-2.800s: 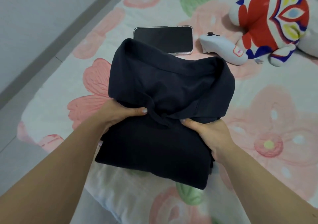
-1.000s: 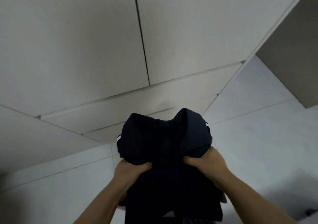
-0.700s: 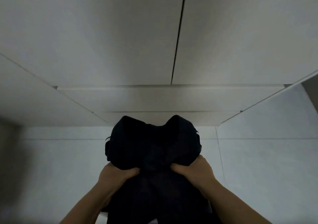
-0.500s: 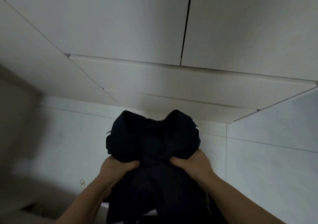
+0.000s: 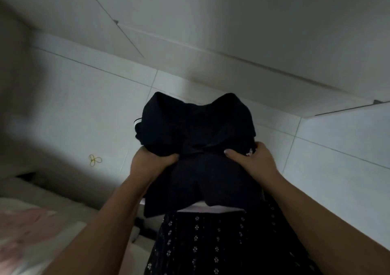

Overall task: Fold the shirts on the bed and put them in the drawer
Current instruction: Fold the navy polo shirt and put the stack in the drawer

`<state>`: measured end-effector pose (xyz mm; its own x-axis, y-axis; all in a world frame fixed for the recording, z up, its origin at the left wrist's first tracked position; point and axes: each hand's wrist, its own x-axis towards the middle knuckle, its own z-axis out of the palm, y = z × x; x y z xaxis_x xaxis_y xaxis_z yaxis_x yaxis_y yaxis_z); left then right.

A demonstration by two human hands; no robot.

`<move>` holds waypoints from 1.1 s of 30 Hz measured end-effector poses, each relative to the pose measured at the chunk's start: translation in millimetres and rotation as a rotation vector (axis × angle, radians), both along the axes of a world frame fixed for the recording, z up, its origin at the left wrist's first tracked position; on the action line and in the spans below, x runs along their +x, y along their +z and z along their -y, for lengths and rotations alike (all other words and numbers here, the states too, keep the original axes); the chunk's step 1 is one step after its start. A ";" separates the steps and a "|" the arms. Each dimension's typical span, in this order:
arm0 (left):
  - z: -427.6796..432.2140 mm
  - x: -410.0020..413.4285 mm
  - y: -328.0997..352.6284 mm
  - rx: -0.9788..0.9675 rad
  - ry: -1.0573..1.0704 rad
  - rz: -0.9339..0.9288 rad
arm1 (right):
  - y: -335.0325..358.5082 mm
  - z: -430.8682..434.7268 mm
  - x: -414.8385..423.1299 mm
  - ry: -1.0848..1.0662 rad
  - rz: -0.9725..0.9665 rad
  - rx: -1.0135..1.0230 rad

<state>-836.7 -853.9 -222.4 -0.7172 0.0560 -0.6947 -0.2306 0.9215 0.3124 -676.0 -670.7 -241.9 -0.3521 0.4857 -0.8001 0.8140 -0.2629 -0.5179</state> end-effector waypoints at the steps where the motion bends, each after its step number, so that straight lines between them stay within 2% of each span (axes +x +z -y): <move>1: -5.1 0.9 -4.0 0.012 0.008 -0.005 | -4.2 -4.0 0.8 -0.007 0.016 -0.005; 8: -19.5 -8.8 -23.0 0.028 -0.001 -0.021 | -17.0 -33.5 1.0 0.076 0.031 -0.131; 9: -21.9 -10.0 -24.9 0.032 -0.007 -0.018 | -18.1 -47.0 1.0 0.062 0.030 -0.097; 11: -24.7 -12.3 -27.6 0.030 -0.008 -0.016 | -25.3 -77.5 1.9 0.050 0.026 0.148; 13: -26.0 -14.5 -29.5 0.024 -0.014 -0.025 | -39.2 -107.6 -1.1 0.141 -0.011 0.491; 14: -27.1 -15.2 -29.6 0.016 -0.022 -0.030 | -48.0 -120.0 -6.0 0.207 -0.035 0.598; 17: -31.9 -15.3 -29.8 0.013 -0.055 -0.029 | -79.9 -153.9 -28.9 0.389 -0.066 0.723; 21: -40.7 -15.5 -31.1 0.036 -0.085 -0.014 | -116.8 -178.0 -57.4 0.642 -0.063 0.728; 23: -42.7 -15.9 -31.4 0.051 -0.097 -0.017 | -131.5 -184.3 -65.0 0.693 -0.027 0.728; 29: -39.1 -13.7 -32.7 0.047 -0.070 -0.006 | -150.1 -204.5 -76.8 0.724 0.116 0.751; 33: -41.6 -12.1 -30.9 0.049 -0.077 -0.017 | -154.6 -204.4 -80.5 0.638 0.035 0.719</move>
